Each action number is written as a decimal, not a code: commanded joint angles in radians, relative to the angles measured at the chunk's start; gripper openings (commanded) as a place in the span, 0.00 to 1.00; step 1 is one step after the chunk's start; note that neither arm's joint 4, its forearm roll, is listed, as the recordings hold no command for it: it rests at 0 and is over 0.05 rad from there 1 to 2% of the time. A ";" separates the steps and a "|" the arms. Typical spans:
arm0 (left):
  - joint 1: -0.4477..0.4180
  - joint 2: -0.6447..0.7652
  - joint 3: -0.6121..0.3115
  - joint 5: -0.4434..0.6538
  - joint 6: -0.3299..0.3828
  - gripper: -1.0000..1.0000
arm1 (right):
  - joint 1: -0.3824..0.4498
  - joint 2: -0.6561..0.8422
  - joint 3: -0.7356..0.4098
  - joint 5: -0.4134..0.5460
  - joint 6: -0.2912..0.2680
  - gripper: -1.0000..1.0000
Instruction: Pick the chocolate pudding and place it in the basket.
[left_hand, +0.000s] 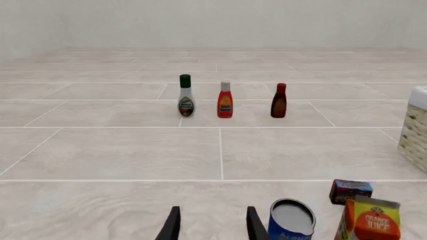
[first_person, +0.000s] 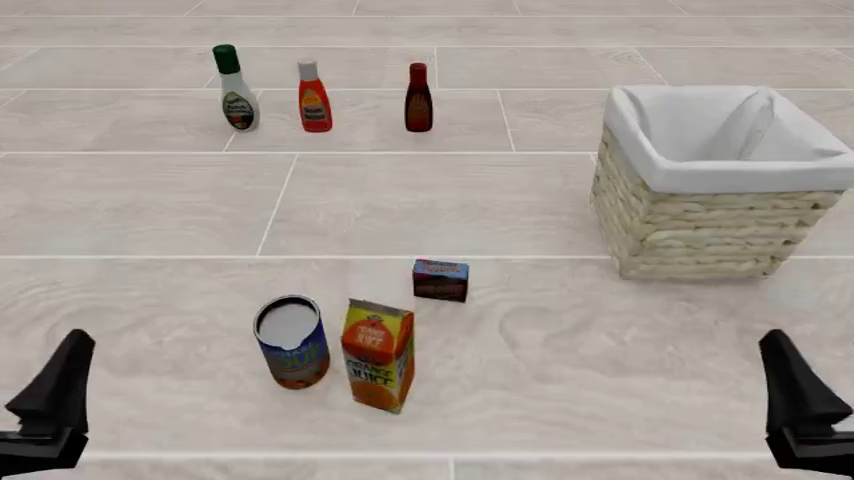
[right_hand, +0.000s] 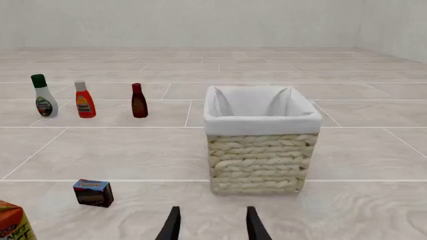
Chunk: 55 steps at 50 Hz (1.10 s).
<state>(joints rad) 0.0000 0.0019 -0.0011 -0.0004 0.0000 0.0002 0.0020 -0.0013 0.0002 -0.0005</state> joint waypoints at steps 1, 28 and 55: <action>0.000 0.006 -0.003 -0.001 0.000 1.00 | 0.000 0.004 -0.003 0.001 -0.001 1.00; 0.000 0.006 -0.003 -0.001 0.000 1.00 | 0.054 0.097 -0.066 -0.054 -0.026 1.00; 0.000 0.006 -0.003 -0.001 0.000 1.00 | 0.188 0.398 -0.142 -0.272 -0.091 1.00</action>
<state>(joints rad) -0.0001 0.0075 -0.0043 -0.0019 0.0001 0.1486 0.2991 -0.1088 -0.2075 -0.0718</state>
